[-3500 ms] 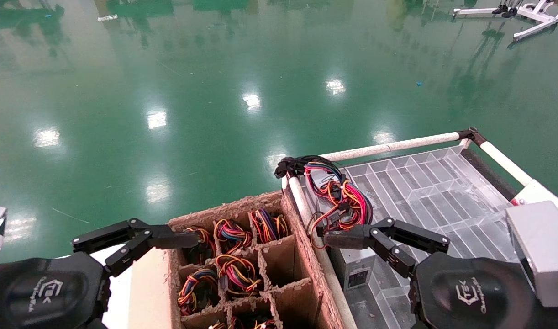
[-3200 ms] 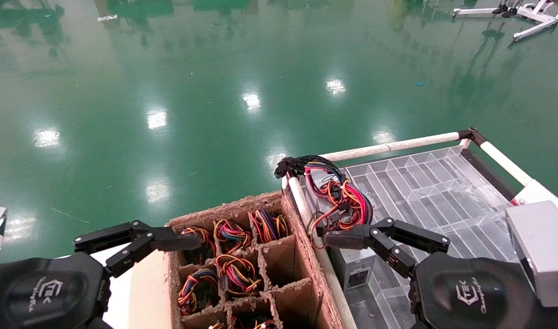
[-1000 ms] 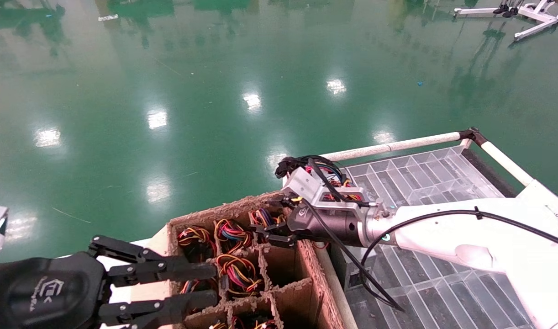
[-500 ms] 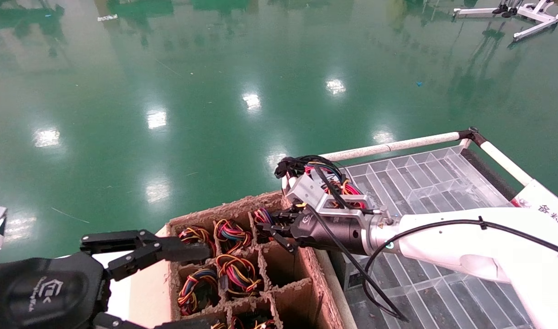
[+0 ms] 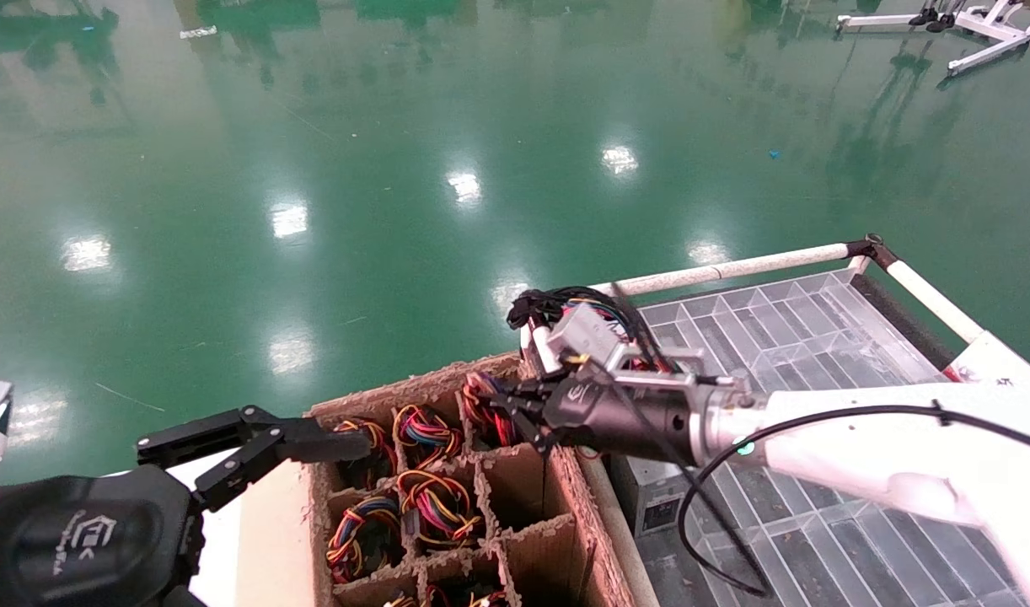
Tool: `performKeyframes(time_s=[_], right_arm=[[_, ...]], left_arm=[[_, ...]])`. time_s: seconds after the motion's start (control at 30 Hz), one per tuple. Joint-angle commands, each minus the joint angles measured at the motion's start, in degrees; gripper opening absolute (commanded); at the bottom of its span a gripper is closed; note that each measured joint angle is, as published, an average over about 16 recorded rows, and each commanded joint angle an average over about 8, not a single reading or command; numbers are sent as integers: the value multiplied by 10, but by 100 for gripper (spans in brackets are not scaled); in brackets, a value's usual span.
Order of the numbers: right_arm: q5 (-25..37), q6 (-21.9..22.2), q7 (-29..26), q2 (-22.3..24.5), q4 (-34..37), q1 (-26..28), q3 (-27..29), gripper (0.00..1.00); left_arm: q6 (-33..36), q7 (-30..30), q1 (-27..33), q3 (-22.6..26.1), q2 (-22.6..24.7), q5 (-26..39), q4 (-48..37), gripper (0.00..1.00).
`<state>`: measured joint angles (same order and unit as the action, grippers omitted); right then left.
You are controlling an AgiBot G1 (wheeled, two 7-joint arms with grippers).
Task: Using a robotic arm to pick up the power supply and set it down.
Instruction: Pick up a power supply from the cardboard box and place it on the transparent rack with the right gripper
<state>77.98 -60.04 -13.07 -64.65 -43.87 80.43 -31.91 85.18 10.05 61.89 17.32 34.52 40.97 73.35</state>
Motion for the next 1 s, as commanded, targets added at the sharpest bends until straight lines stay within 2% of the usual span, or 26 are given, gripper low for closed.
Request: performKeyframes(time_s=[0.03,0.53,1.0], right_arm=[[-10,-6,-6,6,-9,-1,5,0],[-117,-31,-65,94,-154,-22,79,0],[-174,-31,-120,231,-263,-6,158,0]], left_arm=[[0,0,0,0,0,0,0,100],[0,0,0,0,0,0,0,100],[0,0,0,1,0,-1,0,100]])
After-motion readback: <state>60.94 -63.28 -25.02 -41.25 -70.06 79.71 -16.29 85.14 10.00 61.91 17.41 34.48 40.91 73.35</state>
